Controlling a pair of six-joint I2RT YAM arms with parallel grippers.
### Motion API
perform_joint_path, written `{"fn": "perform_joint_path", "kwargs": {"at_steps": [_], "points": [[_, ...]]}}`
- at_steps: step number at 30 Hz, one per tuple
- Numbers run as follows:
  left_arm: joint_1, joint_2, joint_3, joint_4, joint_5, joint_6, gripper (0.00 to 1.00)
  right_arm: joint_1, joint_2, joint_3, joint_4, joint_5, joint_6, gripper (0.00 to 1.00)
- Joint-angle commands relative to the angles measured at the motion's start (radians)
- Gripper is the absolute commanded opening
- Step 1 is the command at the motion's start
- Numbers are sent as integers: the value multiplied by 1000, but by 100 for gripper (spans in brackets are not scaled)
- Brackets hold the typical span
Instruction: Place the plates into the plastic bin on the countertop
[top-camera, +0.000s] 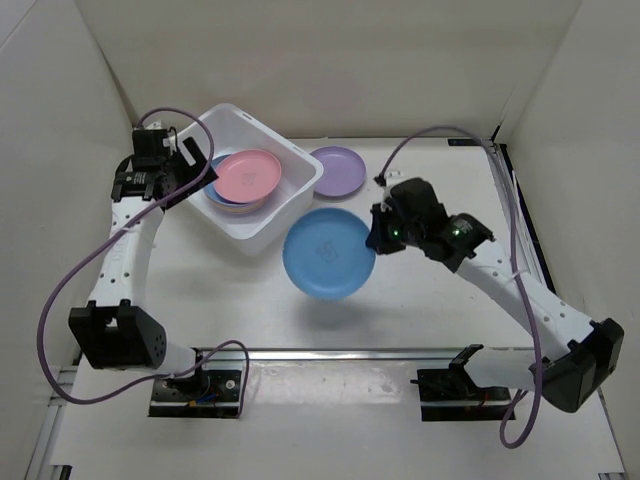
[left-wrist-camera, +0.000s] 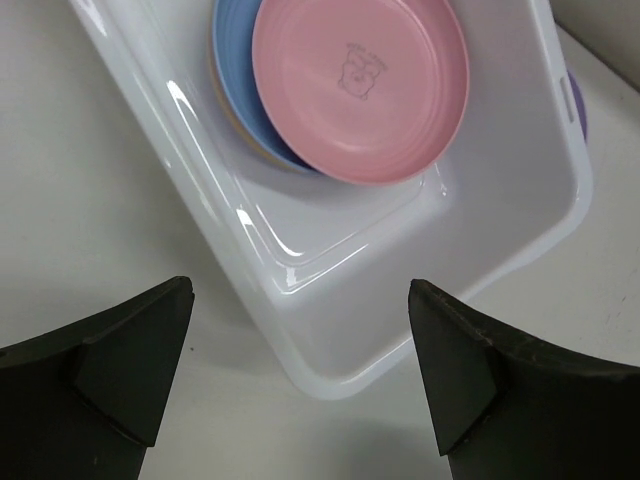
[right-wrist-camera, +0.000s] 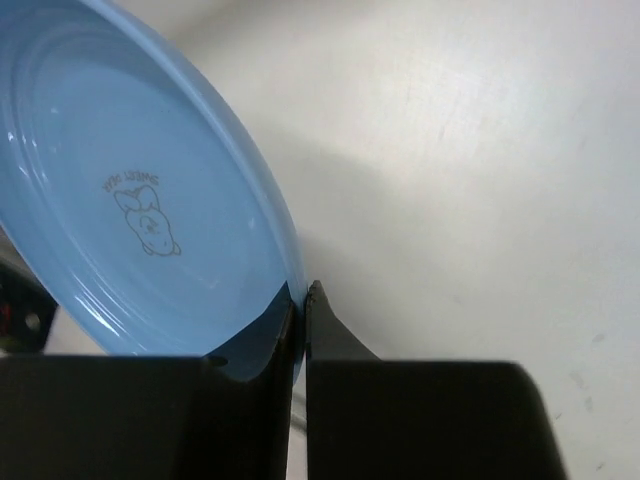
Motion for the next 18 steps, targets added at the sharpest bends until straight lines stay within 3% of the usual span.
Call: {"fn": "perform_joint_path", "kwargs": {"at_steps": [1, 6, 10, 13, 18], "points": [[-4, -114, -43, -1, -6, 16, 99, -6, 102, 221, -31, 105, -49, 0], [-2, -187, -61, -77, -78, 2, 99, -60, 469, 618, -37, 86, -97, 0], [-1, -235, -64, -128, -179, -35, 99, -103, 771, 1122, -106, 41, -77, 0], [2, -246, -78, -133, -187, -44, 100, -101, 963, 1322, -88, 32, -63, 0], [2, -246, -118, -133, -164, -49, 100, -84, 1038, 1209, 246, 42, 6, 0]]}}
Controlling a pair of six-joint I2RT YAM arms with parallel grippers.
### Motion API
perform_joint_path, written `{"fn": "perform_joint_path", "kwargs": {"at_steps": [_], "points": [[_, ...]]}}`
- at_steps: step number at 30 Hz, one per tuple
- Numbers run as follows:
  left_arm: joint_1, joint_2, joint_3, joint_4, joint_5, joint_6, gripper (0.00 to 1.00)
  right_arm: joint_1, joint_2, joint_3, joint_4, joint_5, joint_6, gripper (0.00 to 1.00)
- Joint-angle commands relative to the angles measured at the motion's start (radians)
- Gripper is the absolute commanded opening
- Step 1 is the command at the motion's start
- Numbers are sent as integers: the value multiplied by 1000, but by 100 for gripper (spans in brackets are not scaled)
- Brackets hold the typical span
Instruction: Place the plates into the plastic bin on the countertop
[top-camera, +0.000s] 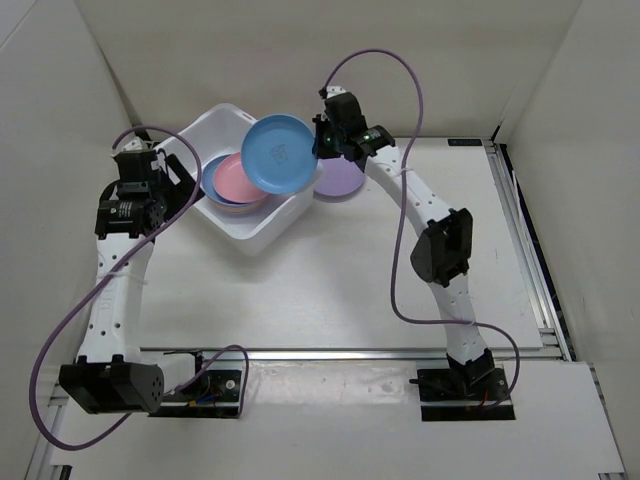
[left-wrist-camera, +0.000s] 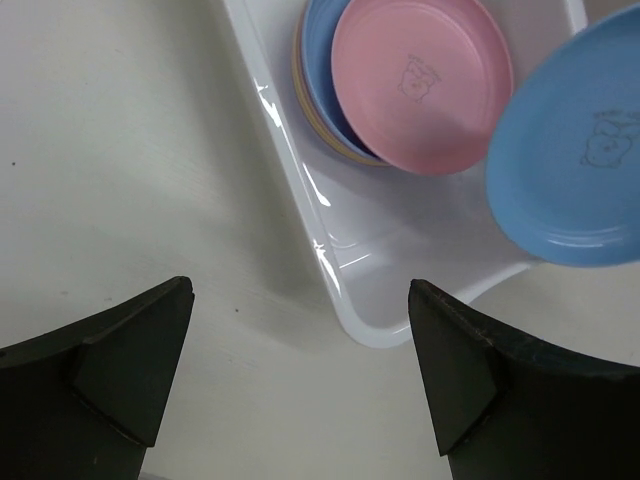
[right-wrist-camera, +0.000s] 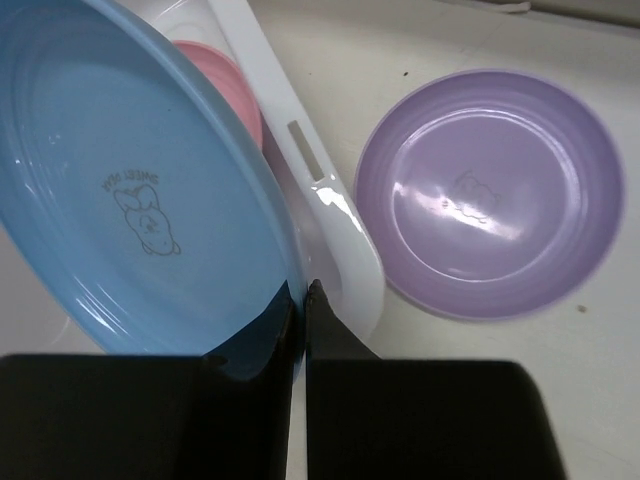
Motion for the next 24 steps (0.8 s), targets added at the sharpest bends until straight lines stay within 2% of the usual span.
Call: {"fn": "perform_joint_path", "kwargs": {"at_steps": [1, 5, 10, 18, 22, 24], "points": [[2, -9, -32, -23, -15, -11, 100, 30, 14, 2, 223, -7, 78, 0], [2, -12, -54, -18, -10, -13, 99, 88, 144, 127, 272, 15, 100, 0], [2, -26, -75, -24, -4, -10, 100, 131, 201, 80, 380, 149, 136, 0], [2, -46, -74, -56, -4, -6, 99, 125, 295, 118, 418, 175, 230, 0], [2, -38, -63, -69, -9, 4, 99, 123, 281, 106, 410, 197, 238, 7], [2, -32, -58, -67, -12, 12, 99, 123, 266, 83, 406, 197, 239, 21]]}}
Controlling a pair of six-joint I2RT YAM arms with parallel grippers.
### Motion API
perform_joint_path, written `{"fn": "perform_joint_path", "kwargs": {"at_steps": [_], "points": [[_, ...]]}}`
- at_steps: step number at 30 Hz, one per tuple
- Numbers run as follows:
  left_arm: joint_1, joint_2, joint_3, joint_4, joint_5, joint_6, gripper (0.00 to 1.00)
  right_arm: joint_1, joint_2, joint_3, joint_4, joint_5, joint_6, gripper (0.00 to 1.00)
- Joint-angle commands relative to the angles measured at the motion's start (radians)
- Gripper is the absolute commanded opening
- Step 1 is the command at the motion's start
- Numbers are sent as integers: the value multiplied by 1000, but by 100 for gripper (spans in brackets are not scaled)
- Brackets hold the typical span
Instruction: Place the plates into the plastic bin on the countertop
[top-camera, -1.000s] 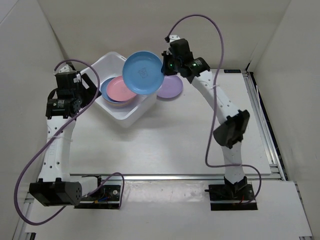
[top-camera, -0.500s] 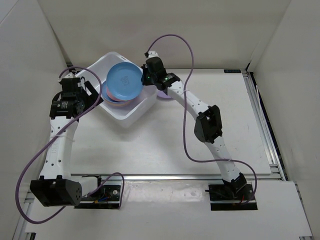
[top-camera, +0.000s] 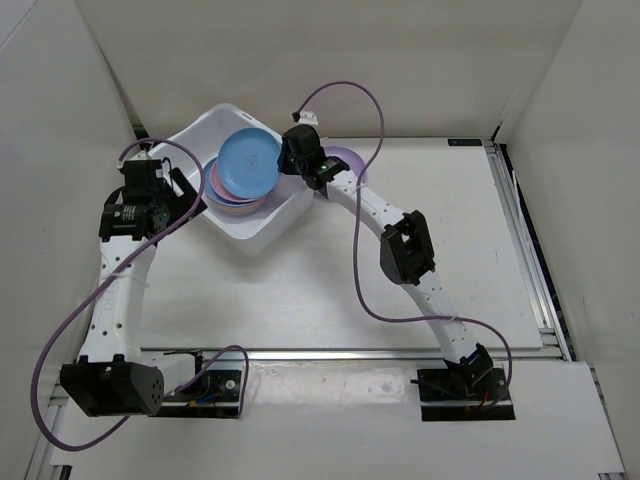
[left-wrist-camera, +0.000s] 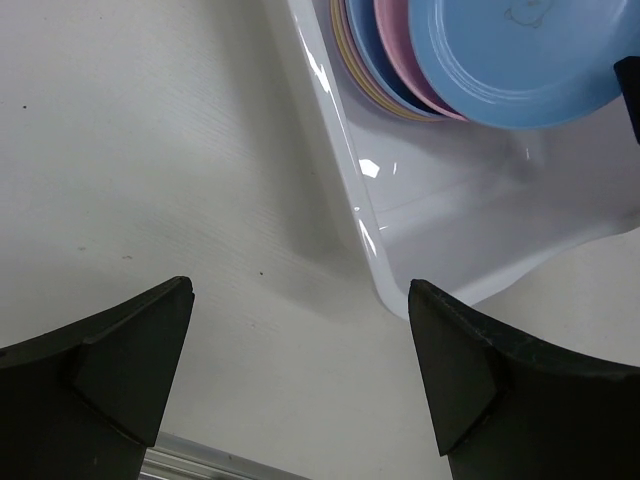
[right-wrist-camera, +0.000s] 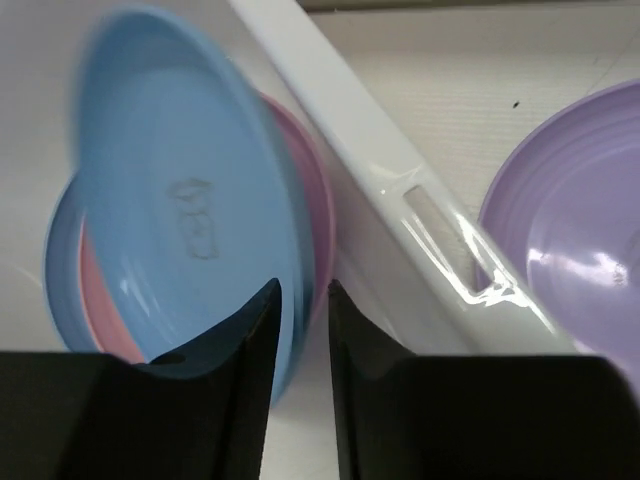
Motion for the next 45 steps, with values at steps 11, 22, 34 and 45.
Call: {"fn": "perform_joint_path", "kwargs": {"at_steps": [11, 22, 34, 45], "points": [[2, 1, 28, 1, 11, 21, 99, 1, -163, -20, 83, -156, -62, 88], [2, 62, 62, 31, 61, 76, 99, -248, -445, -220, -23, -340, -25, 99], [5, 94, 82, 41, 40, 96, 99, -383, -312, -268, -258, -236, -168, 99], [3, 102, 68, 42, 37, 96, 99, -392, -113, -215, -196, -251, -113, 99]]}}
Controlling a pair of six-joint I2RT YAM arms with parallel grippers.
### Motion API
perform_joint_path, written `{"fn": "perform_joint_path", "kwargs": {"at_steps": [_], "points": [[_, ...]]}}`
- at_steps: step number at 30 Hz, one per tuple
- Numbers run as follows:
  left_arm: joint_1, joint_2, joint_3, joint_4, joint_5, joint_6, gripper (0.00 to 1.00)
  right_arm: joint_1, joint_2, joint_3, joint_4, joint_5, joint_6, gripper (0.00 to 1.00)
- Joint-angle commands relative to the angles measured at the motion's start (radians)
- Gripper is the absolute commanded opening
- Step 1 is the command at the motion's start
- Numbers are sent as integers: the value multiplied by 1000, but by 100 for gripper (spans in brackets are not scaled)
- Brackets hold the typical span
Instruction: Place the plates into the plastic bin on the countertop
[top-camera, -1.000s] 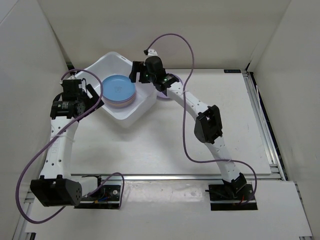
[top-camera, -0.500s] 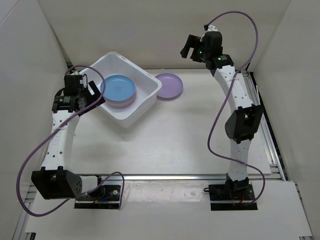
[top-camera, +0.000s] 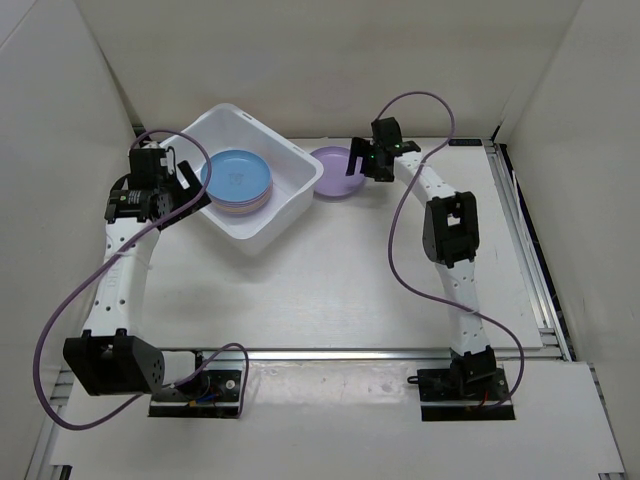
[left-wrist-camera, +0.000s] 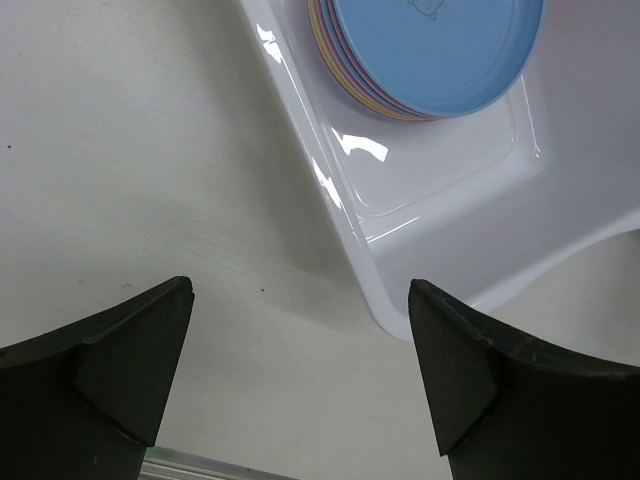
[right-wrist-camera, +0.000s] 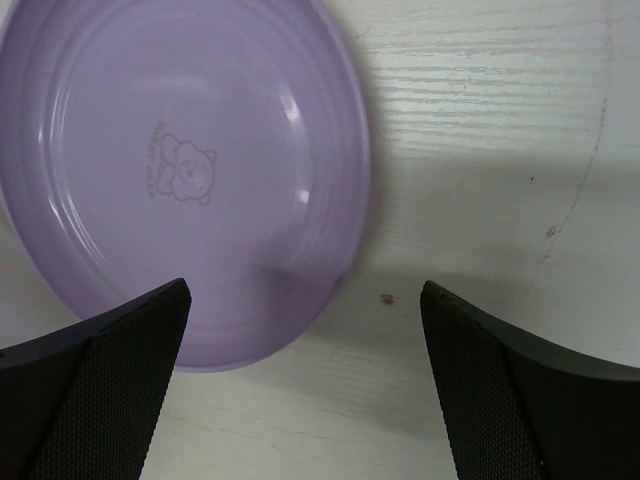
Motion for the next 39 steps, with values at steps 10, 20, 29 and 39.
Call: {"fn": "perform_joint_path", "kwargs": {"at_steps": [10, 20, 29, 39], "points": [[5, 9, -5, 16, 4, 6, 99, -2, 118, 78, 103, -55, 62, 80], [5, 0, -5, 7, -2, 7, 100, 1, 101, 84, 175, 65, 171, 0], [13, -12, -3, 4, -25, 20, 99, -5, -196, 24, 197, 411, 99, 0], [23, -49, -14, -12, -48, 23, 99, 154, -301, 128, 174, 335, -135, 0]]}}
